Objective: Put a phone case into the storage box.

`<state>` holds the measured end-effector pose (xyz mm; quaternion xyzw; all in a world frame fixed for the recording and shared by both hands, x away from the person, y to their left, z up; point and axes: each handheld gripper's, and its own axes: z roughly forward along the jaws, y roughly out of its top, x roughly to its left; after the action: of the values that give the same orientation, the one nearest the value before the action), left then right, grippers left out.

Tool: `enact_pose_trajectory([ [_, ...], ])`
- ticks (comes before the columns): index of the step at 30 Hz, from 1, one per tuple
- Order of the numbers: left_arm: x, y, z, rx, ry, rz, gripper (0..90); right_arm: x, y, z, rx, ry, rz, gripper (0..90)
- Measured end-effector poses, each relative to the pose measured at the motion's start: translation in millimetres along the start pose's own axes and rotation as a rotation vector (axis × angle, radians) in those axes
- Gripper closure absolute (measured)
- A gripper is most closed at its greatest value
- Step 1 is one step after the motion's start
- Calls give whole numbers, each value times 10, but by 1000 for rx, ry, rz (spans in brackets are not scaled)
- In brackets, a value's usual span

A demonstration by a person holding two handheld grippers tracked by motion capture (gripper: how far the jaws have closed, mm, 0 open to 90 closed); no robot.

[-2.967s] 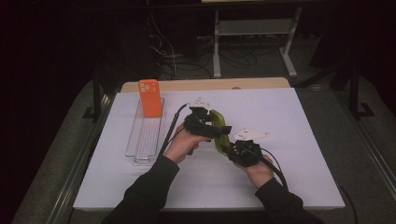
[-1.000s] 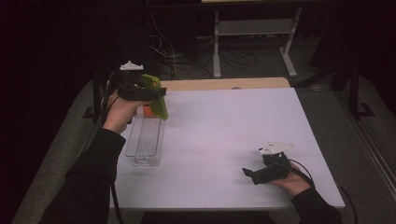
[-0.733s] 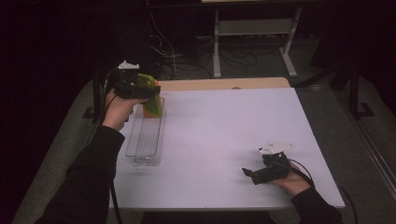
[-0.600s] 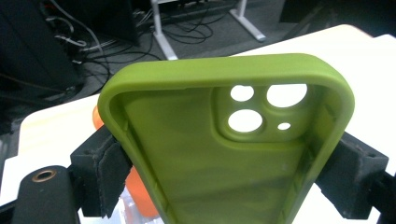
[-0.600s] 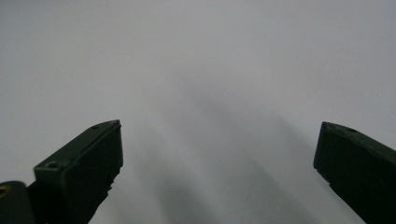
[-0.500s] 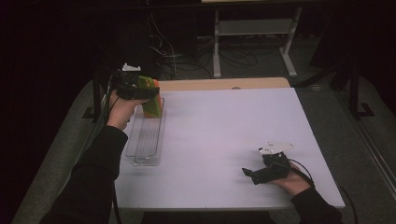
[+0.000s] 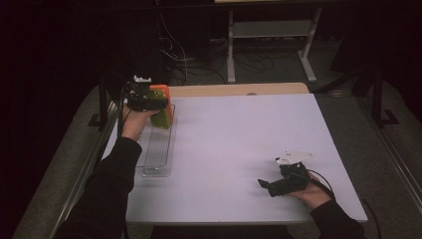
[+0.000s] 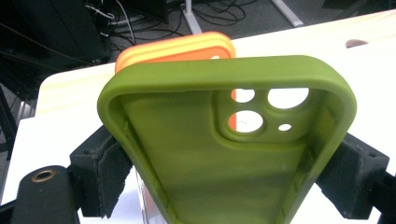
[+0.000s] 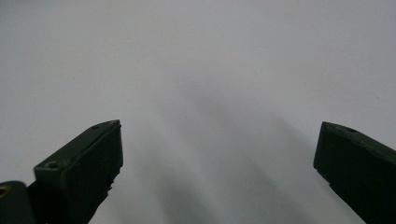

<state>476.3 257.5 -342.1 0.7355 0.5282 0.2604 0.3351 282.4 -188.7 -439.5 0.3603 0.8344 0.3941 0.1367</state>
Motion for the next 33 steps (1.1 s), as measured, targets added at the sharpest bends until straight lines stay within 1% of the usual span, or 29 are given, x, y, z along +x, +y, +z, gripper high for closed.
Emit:
enact_pose_trajectory([
  [3, -5, -22, 43, -4, 4, 1, 137, 6, 1, 5, 1, 0, 0, 5],
  [8, -17, -28, 100, -17, 39, 8, 135, 9, 2, 11, 4, 0, -5, 5],
  [13, -15, -44, 155, -8, 52, 8, 133, 22, 2, 6, 8, 5, 3, 5],
  [14, -20, -51, 170, -14, 58, 7, 132, 22, 2, 7, 9, 5, 1, 5],
  [16, -26, -65, 189, -3, 70, 16, 131, 24, 3, 7, 10, 6, 3, 5],
  [18, -27, -83, 210, 1, 66, 18, 130, 26, 3, 8, 9, 5, 3, 5],
  [19, -34, -92, 221, -2, 70, 12, 129, 30, 4, 6, 10, 5, 7, 5],
  [20, -29, -98, 220, 6, 68, 23, 129, 29, 4, 7, 10, 5, 7, 5],
  [21, -30, -105, 227, 6, 67, 19, 128, 21, 3, 10, 5, 2, -4, 5],
  [23, -29, -120, 247, 16, 71, 19, 127, 22, 2, 11, 6, 3, -4, 5],
  [24, -27, -126, 248, 13, 68, 18, 126, 26, 3, 11, 8, 5, 0, 5],
  [29, -20, -122, 255, 0, 68, -2, 119, 24, 2, 15, 8, 4, -6, 5],
  [30, -15, -120, 252, 2, 70, -2, 104, 24, 2, 15, 8, 5, -6, 5],
  [32, -1, -119, 244, 1, 58, -9, 91, 28, 3, 15, 6, 3, -6, 5],
  [33, -3, -119, 245, -4, 58, -19, 82, 26, 3, 16, 4, 3, -9, 5],
])
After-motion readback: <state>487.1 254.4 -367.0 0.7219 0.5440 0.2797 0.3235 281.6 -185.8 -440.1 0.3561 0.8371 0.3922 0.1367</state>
